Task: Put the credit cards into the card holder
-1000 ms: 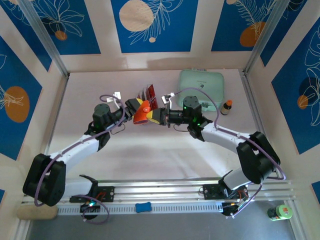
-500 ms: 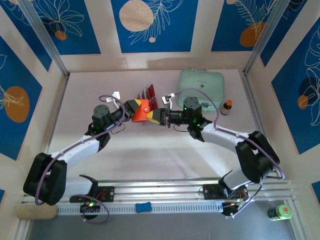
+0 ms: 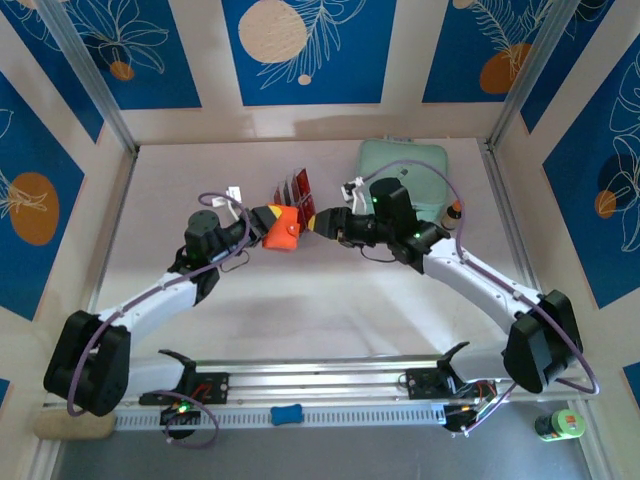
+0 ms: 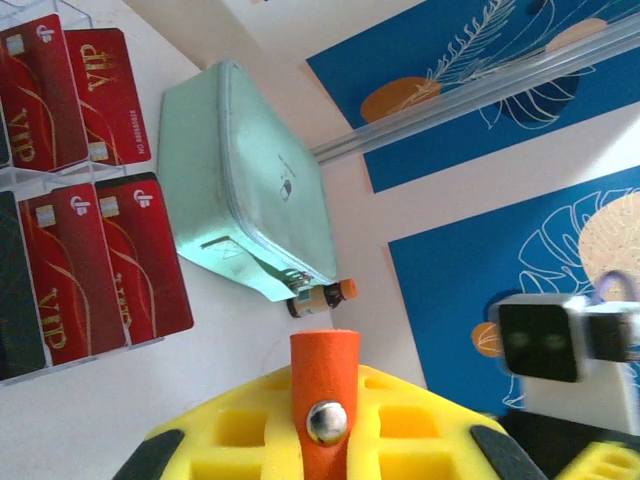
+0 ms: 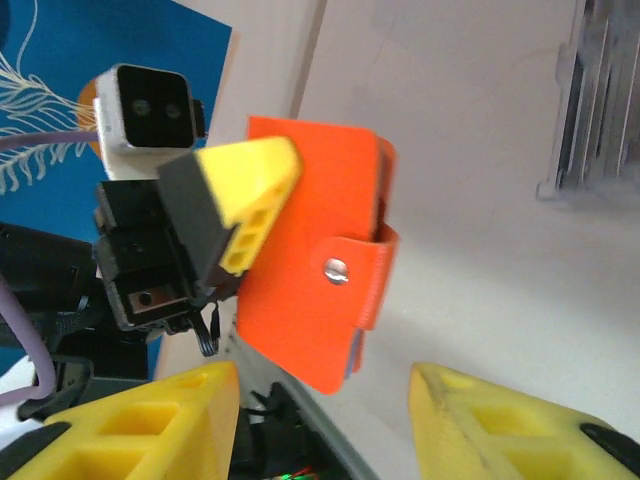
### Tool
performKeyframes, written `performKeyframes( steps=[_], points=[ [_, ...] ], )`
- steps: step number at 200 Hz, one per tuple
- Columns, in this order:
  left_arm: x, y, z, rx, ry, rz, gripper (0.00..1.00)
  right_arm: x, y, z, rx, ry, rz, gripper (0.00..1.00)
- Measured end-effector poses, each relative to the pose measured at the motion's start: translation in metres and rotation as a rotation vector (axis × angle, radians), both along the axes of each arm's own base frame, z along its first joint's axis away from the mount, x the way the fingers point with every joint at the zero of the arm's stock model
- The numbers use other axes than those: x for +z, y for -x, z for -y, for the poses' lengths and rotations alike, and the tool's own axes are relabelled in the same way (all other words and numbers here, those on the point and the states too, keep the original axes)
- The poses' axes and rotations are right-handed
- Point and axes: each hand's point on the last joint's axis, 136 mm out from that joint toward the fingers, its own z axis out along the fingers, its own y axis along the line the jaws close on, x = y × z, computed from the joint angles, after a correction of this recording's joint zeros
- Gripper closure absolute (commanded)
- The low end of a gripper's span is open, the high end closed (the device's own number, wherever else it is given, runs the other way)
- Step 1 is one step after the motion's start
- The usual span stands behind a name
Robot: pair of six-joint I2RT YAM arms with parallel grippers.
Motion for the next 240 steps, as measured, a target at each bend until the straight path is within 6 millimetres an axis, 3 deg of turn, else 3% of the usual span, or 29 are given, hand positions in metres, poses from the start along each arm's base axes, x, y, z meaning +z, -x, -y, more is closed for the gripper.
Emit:
performKeyframes(
  steps=[27,89,148,180,207,240],
  points=[
    [-0.004,0.001,0.002,0.011,-0.012,-0.013,1.00,0.004,0.001,-0.007,0.013,0.119,0.056,0.46],
    [-0.009,0.005,0.010,0.031,-0.029,-0.027,1.00,-0.042,-0.004,-0.034,0.059,0.343,0.048,0.46],
    [-0.014,0.006,0.012,0.048,-0.044,-0.043,1.00,-0.057,-0.016,-0.042,0.042,0.408,0.059,0.50],
    [-0.018,0.007,0.013,0.056,-0.055,-0.056,1.00,-0.071,-0.023,-0.031,-0.020,0.465,0.079,0.56],
    [-0.030,0.013,0.017,0.041,-0.077,-0.090,1.00,-0.085,-0.017,-0.023,-0.052,0.503,0.094,0.61],
    [-0.024,0.015,0.021,0.028,-0.054,-0.082,1.00,-0.127,-0.024,0.030,-0.180,0.653,0.037,0.63]
  ],
)
